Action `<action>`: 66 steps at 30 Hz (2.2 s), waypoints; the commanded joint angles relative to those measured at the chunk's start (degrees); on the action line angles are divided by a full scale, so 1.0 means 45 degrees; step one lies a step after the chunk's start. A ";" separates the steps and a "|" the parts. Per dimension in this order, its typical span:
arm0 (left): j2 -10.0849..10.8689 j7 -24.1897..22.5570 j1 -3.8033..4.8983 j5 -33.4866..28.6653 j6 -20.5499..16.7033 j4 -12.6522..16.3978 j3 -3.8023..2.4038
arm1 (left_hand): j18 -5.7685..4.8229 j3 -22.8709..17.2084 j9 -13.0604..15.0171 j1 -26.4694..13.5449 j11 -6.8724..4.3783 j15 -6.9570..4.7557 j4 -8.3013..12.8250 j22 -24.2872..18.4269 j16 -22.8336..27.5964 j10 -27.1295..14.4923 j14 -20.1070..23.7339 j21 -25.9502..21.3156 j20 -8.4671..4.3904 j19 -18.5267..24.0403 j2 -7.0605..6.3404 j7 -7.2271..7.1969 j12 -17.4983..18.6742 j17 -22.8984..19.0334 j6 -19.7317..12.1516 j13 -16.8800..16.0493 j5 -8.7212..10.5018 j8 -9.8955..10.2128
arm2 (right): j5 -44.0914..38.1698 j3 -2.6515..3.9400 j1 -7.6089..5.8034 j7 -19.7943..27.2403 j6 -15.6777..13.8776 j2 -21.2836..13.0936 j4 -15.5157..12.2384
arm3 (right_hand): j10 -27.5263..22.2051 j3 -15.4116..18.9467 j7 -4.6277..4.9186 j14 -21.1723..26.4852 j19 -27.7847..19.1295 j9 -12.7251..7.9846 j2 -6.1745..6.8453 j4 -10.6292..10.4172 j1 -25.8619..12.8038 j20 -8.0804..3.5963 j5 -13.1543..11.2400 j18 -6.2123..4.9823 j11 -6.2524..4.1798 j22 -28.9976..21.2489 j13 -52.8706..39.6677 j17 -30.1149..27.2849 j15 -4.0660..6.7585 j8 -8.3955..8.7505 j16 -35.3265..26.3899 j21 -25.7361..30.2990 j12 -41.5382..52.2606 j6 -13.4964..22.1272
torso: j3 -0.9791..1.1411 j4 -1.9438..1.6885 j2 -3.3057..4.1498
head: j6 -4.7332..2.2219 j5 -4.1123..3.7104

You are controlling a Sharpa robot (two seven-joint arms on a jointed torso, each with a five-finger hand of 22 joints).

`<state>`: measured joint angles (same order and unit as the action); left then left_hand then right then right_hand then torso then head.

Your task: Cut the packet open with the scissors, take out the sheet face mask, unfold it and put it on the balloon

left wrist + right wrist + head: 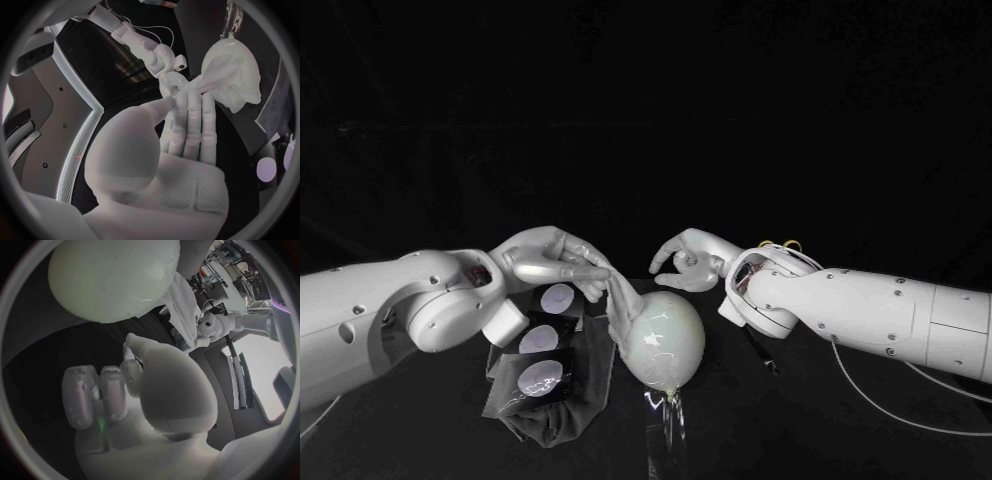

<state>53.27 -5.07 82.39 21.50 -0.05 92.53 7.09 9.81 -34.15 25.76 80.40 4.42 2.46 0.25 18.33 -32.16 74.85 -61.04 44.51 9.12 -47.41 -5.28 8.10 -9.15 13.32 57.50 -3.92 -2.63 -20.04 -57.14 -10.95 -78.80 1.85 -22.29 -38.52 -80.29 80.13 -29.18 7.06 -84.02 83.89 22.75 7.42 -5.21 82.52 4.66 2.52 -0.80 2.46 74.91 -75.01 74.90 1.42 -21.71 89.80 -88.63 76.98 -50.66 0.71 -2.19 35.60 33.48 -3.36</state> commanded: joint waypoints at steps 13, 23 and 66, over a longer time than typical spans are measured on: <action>-0.0838 0.1757 0.1434 0.2349 0.5955 -0.2418 -0.0410 | 0.0073 -0.0117 0.2450 0.0176 -0.0009 -0.0024 0.0161 0.0072 0.0157 0.0095 -0.0039 0.0125 -0.0014 0.0133 -0.0067 -0.0009 0.0174 0.0099 0.0072 -0.0048 -0.0041 0.0011 | 0.0094 0.0022 0.0012 0.0918 0.0392 0.1088 0.1063 | -0.0100 0.0066 0.0050 -0.1318 0.1145 -0.0201 0.0135 0.0164 -0.0006 0.0101 0.0056 0.0085 0.0037 0.3230 -0.1294 0.3331 -0.0094 0.0427 0.0028 0.0055 -0.0052 0.0244 | 0.0018 0.0005 -0.0036 | 0.0105 0.0252; -0.1431 0.1759 0.2166 0.3136 0.6570 -0.3676 -0.0496 | -0.0006 -0.0195 0.2497 0.0134 0.0018 0.0044 0.0139 0.0152 0.0203 0.0035 0.0154 0.0202 0.0077 0.0478 0.0006 -0.0022 0.0272 0.0276 0.0013 -0.0114 -0.0036 0.0131 | 0.0894 0.0038 -0.0010 0.0920 0.0617 0.1572 0.1571 | -0.0121 0.0248 0.0147 -0.1313 0.1138 -0.0433 0.0333 0.0145 -0.0286 0.0120 0.0055 0.0082 0.0103 0.3226 -0.1279 0.3321 -0.0130 0.0945 0.0022 0.0065 -0.0048 0.0668 | 0.0019 -0.0004 0.0001 | 0.0007 0.0416; -0.1943 -0.0809 0.3010 0.4989 0.4698 -0.4916 -0.0669 | -0.0167 -0.0090 0.2950 0.0383 0.0276 0.0367 0.0022 0.0447 -0.0051 -0.0821 0.1440 0.0483 0.0434 0.1771 0.0373 0.0000 0.0557 0.1029 -0.0334 -0.0226 -0.0026 0.0334 | 0.4921 0.0068 -0.0090 0.0545 0.1301 0.1881 0.1197 | -0.0196 0.1839 0.0428 -0.1287 0.1053 -0.0662 0.0671 -0.0869 -0.1629 0.0411 0.0051 0.0046 0.0434 0.3177 -0.1188 0.3263 -0.0443 0.1603 -0.0010 0.0204 -0.0036 0.0349 | 0.0021 0.0004 -0.0030 | -0.0397 0.0773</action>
<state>44.78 -6.84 95.80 42.95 22.32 70.38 4.17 9.65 -34.70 29.00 82.06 5.74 4.22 0.63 20.28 -32.10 71.46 -54.96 46.32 11.05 -39.72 -4.10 8.18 -6.86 17.91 56.35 -4.99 -2.56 -18.38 -37.94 -10.67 -79.18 3.60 -19.97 -29.94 -74.42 79.52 -21.23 8.80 -84.02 84.00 19.84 10.50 -9.03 75.73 6.19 2.52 -0.80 4.31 74.93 -74.95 74.95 -0.22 -14.84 89.73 -87.94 76.93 -49.16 0.81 -2.18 35.49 31.84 0.15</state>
